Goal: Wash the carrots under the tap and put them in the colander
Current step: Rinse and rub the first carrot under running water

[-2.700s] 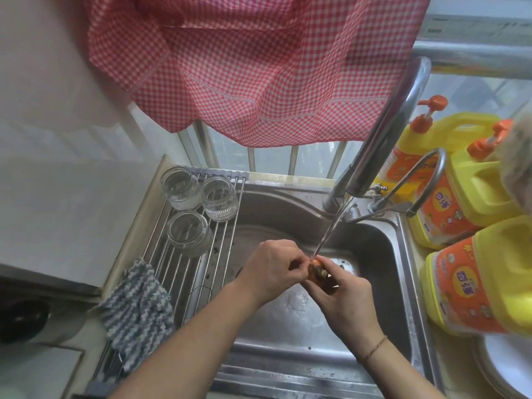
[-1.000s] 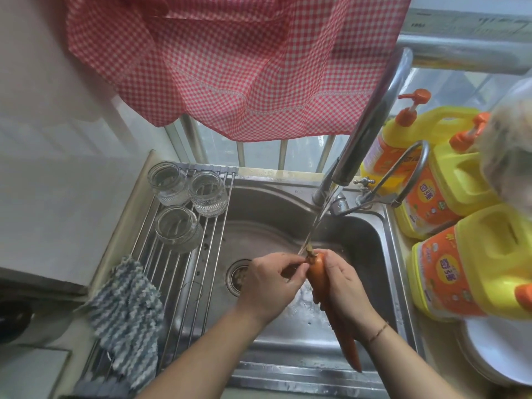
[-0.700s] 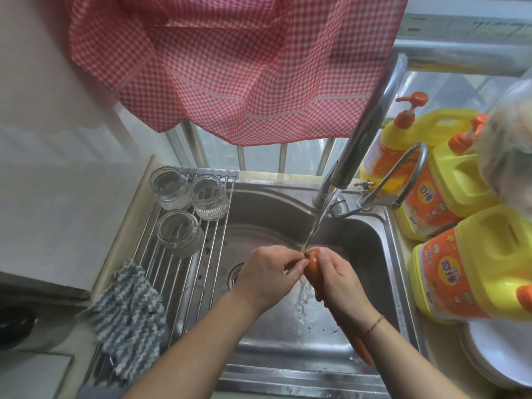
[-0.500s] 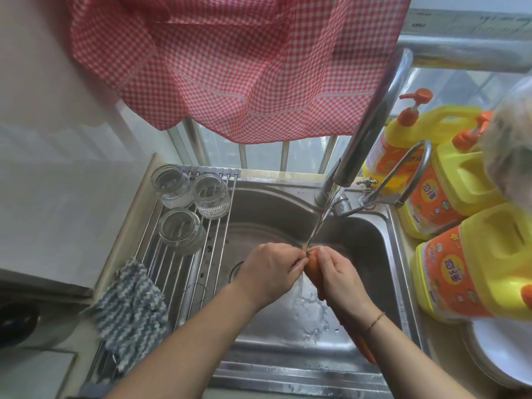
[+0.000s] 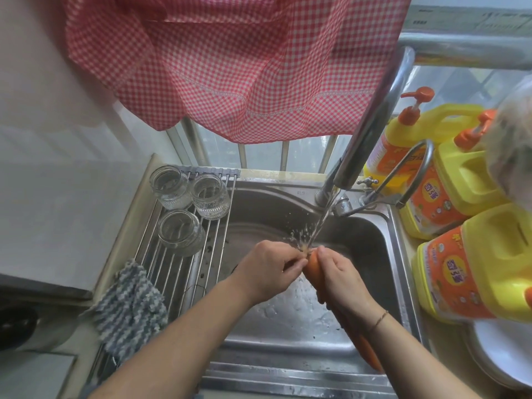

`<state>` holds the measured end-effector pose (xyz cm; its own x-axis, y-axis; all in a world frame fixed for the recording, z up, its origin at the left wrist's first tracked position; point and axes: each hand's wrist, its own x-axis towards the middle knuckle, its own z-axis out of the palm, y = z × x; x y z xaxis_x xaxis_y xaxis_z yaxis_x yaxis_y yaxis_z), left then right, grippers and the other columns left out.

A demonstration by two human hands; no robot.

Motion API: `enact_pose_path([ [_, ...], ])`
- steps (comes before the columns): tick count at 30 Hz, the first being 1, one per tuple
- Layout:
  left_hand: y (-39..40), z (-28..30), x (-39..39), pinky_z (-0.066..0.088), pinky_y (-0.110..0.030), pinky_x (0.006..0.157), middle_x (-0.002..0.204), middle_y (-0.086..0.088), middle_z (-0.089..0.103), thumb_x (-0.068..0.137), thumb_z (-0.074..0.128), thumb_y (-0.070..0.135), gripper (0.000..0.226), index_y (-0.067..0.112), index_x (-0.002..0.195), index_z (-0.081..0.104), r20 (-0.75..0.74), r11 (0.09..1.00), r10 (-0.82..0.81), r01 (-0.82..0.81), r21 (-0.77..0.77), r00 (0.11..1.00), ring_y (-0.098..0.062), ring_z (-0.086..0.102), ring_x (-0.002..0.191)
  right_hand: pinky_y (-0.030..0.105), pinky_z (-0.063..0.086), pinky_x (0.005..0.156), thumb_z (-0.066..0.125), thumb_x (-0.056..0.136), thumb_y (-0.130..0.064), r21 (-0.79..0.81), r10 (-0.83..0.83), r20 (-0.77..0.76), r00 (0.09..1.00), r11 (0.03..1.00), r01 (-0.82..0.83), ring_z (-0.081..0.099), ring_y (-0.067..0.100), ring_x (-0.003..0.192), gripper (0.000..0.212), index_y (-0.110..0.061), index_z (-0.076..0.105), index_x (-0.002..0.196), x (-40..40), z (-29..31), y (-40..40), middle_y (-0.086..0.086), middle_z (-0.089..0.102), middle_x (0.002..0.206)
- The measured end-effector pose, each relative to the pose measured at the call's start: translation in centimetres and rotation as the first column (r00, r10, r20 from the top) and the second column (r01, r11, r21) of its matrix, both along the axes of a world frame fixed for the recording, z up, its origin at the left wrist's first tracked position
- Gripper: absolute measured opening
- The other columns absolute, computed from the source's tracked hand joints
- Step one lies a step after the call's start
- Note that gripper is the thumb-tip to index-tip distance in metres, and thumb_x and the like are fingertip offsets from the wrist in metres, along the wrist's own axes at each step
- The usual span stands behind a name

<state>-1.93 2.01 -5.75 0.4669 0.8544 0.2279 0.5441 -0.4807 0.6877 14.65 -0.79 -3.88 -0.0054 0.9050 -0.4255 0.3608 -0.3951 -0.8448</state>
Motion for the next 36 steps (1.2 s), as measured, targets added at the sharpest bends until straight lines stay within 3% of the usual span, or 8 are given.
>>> enact_pose_path([
  [10,0.6,0.0,-0.1,0.053,-0.033,0.059,0.069,-0.002,0.071,0.084,0.057,0.020,0.021,0.008,0.078,0.073,-0.053,0.998,-0.060,0.061,0.024,0.997,-0.016,0.064,0.060,0.029,0.040,0.039,0.035,0.103,-0.032,-0.007,0.029,-0.020,0.999,1.000,-0.029,0.050,0.021,0.047,0.040,-0.008,0.061,0.084,0.1,-0.1,-0.6,0.007,0.054,0.064],
  [13,0.4,0.5,-0.1,0.053,-0.030,0.062,0.068,0.001,0.073,0.085,0.065,0.019,0.016,0.009,0.079,0.077,0.034,0.996,-0.005,0.008,-0.089,0.999,-0.011,0.065,0.060,0.033,0.042,0.042,0.035,0.102,-0.033,-0.004,0.029,-0.012,1.000,1.000,-0.029,0.051,0.021,0.049,0.041,-0.004,0.059,0.085,0.4,-0.2,-0.6,0.010,0.053,0.067],
  [19,-0.1,0.9,0.1,0.056,-0.025,0.069,0.064,0.006,0.072,0.087,0.070,0.028,0.017,0.016,0.078,0.078,0.079,0.939,0.145,-0.113,-0.324,0.986,-0.003,0.068,0.061,0.049,0.053,0.062,0.031,0.094,-0.052,0.106,0.079,0.188,0.979,0.989,-0.101,0.060,0.016,0.068,0.041,-0.029,0.064,0.087,0.6,-0.5,-0.7,-0.003,0.065,0.079],
  [24,-0.5,0.9,1.0,0.057,-0.029,0.067,0.060,0.005,0.071,0.082,0.071,0.023,0.016,0.015,0.070,0.076,0.074,0.903,0.243,-0.197,-0.381,0.967,-0.005,0.068,0.060,0.034,0.046,0.062,0.034,0.100,-0.040,0.143,0.082,0.337,0.938,0.980,-0.138,0.058,0.011,0.070,0.035,-0.028,0.058,0.078,0.5,0.1,-0.8,-0.006,0.063,0.074],
  [27,-0.9,0.6,1.7,0.055,-0.032,0.064,0.059,0.005,0.069,0.077,0.068,0.024,0.016,0.015,0.065,0.073,0.061,0.901,0.288,-0.249,-0.354,0.956,-0.008,0.066,0.058,0.021,0.040,0.058,0.034,0.101,-0.039,0.147,0.104,0.438,0.893,0.971,-0.186,0.056,0.003,0.075,0.031,-0.030,0.058,0.083,0.5,0.4,-1.1,-0.011,0.064,0.079],
  [29,-1.0,0.2,1.8,0.056,-0.033,0.063,0.060,0.005,0.069,0.075,0.066,0.025,0.015,0.015,0.066,0.073,0.068,0.897,0.311,-0.269,-0.350,0.948,-0.008,0.066,0.059,0.023,0.042,0.062,0.035,0.101,-0.038,0.150,0.101,0.433,0.896,0.972,-0.182,0.056,0.005,0.077,0.031,-0.028,0.059,0.085,0.5,0.0,-1.2,-0.011,0.064,0.082],
  [32,-1.3,0.0,1.7,0.059,-0.034,0.067,0.063,0.004,0.072,0.081,0.072,0.021,0.012,0.015,0.072,0.078,0.138,0.859,0.334,-0.241,-0.451,0.932,-0.008,0.069,0.061,0.038,0.051,0.067,0.035,0.101,-0.037,0.162,0.036,0.312,0.949,0.983,-0.090,0.059,0.008,0.077,0.032,-0.028,0.062,0.085,0.7,-0.5,-1.3,-0.009,0.065,0.080],
  [36,-1.5,0.1,1.5,0.061,-0.040,0.072,0.064,0.002,0.073,0.085,0.074,0.029,0.018,0.015,0.074,0.079,0.181,0.784,0.380,-0.212,-0.583,0.907,-0.012,0.072,0.064,0.022,0.045,0.065,0.034,0.101,-0.039,0.165,0.083,0.380,0.921,0.974,-0.156,0.058,0.002,0.082,0.029,-0.033,0.061,0.098,0.7,-0.2,-1.3,-0.012,0.066,0.088],
])
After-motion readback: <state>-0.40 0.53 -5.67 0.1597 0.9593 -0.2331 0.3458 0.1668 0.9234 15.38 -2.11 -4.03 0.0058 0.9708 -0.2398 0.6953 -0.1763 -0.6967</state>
